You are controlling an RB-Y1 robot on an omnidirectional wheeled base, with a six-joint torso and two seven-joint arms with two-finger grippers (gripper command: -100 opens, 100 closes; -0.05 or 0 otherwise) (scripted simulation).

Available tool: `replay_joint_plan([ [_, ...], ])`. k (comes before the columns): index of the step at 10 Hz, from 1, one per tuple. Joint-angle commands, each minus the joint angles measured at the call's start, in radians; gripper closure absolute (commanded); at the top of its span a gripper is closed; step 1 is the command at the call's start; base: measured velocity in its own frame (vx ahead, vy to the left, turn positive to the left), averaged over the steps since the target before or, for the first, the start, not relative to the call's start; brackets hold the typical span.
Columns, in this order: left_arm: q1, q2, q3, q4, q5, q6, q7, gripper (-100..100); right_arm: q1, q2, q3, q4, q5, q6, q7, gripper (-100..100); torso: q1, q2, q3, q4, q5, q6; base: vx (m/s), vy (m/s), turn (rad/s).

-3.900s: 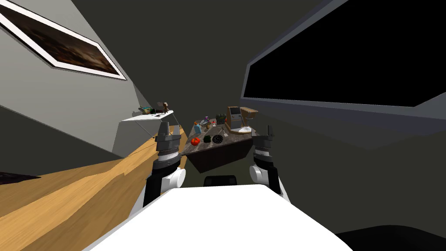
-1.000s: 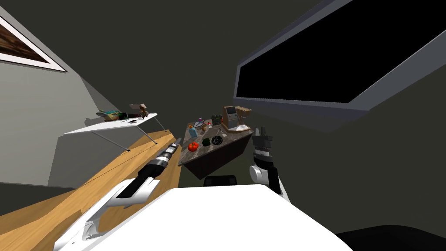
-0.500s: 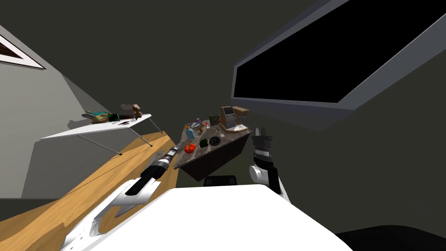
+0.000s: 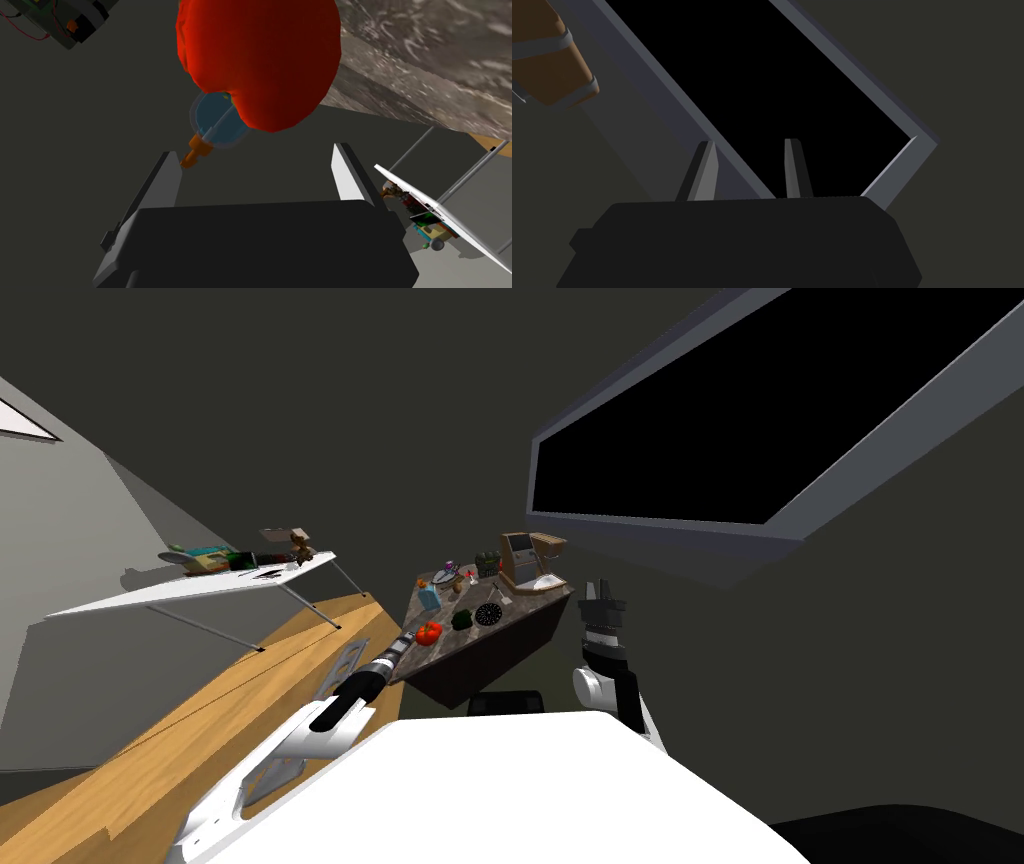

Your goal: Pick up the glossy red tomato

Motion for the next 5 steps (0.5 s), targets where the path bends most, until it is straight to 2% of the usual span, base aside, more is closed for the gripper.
replay_joint_plan([
  [1,-0.003,-0.008,-0.022,0.030,-0.012,0.014,0.001,-100,0.000,0.000,0.000,0.000,0.000,0.000,0.000,0,0.000,0.000,0.000,0.000,0.000,0.000,0.040,-0.030,-0.036],
  [2,-0.004,-0.005,-0.014,0.017,-0.008,0.011,0.000,-100,0.000,0.000,0.000,0.000,0.000,0.000,0.000,0,0.000,0.000,0.000,0.000,0.000,0.000,0.016,-0.013,-0.004],
  [3,-0.004,-0.006,-0.016,0.020,-0.009,0.014,0.001,0,0.000,0.000,0.000,0.000,0.000,0.000,0.000,0,0.001,0.001,0.001,0.000,0.000,0.000,0.000,0.000,0.000],
  [4,-0.031,0.017,-0.016,0.061,-0.029,0.013,0.048,-100,0.000,0.000,0.000,0.000,0.000,0.000,0.000,0,0.002,0.002,0.001,0.001,0.000,0.000,-0.054,-0.017,-0.150],
  [5,-0.058,0.039,-0.016,0.094,-0.050,0.013,0.071,-100,0.000,0.000,0.000,0.000,0.000,0.000,0.000,0,0.001,0.005,0.003,0.001,0.000,0.000,-0.109,-0.030,-0.208],
])
